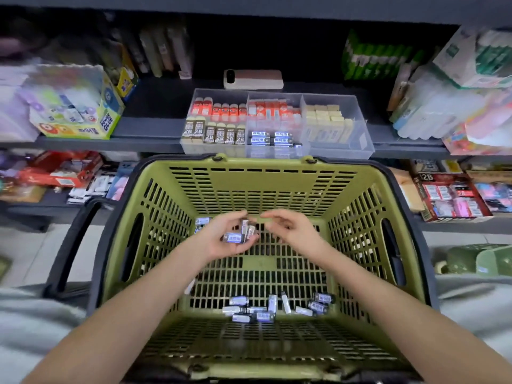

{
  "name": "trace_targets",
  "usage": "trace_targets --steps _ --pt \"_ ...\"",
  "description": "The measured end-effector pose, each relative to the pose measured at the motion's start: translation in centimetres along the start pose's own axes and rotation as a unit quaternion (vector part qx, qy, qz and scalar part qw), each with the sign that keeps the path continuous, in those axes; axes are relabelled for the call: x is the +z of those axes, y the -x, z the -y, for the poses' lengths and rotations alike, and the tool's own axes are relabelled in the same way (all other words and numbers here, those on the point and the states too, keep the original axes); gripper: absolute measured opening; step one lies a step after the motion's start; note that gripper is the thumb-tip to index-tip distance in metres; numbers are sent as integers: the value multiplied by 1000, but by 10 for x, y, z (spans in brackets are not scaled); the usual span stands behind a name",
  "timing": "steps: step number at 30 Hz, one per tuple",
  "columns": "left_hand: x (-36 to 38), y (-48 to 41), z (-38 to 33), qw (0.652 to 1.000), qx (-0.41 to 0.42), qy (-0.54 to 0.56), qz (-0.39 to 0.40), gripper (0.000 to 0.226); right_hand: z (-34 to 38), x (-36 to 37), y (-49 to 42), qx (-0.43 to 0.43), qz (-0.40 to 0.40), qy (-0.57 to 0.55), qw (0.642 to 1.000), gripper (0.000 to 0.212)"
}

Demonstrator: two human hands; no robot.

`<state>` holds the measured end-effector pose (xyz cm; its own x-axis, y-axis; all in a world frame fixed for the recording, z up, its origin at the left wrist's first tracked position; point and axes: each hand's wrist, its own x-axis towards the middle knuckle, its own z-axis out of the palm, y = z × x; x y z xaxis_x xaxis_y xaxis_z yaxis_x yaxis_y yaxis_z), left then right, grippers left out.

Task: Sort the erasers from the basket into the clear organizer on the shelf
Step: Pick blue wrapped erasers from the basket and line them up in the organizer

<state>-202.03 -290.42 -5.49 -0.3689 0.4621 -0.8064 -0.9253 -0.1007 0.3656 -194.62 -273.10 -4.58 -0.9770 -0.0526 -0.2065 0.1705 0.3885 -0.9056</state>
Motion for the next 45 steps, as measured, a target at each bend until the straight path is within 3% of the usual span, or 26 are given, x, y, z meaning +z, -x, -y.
trace_targets --steps 2,5,7,12,20,26,33,40,45 --pt "-12 11 -3 1000 2 -22 -10 22 -15 5 2 60 46 136 988 15" --pt "-24 24 -7 999 -1 -50 8 23 -49 28 15 149 216 321 910 27" --pt "-29 31 -9 997 -1 -83 11 22 -64 47 26 156 259 317 899 44" --pt "-35 40 -5 990 9 -138 -1 22 -74 86 38 62 308 315 896 57" --pt "-34 45 -2 991 41 -124 6 26 -72 118 27 69 317 312 893 54" --pt "-30 46 -3 995 47 -91 -11 25 -71 113 37 15 318 257 912 25" --pt "-25 50 -2 996 62 -59 -31 20 -68 116 37 -20 344 349 871 54" --pt "-23 49 0 997 54 -44 -42 18 -80 113 40 5 282 271 921 46" --pt "-28 49 -9 997 41 6 -70 25 -30 53 18 12 96 66 993 20"
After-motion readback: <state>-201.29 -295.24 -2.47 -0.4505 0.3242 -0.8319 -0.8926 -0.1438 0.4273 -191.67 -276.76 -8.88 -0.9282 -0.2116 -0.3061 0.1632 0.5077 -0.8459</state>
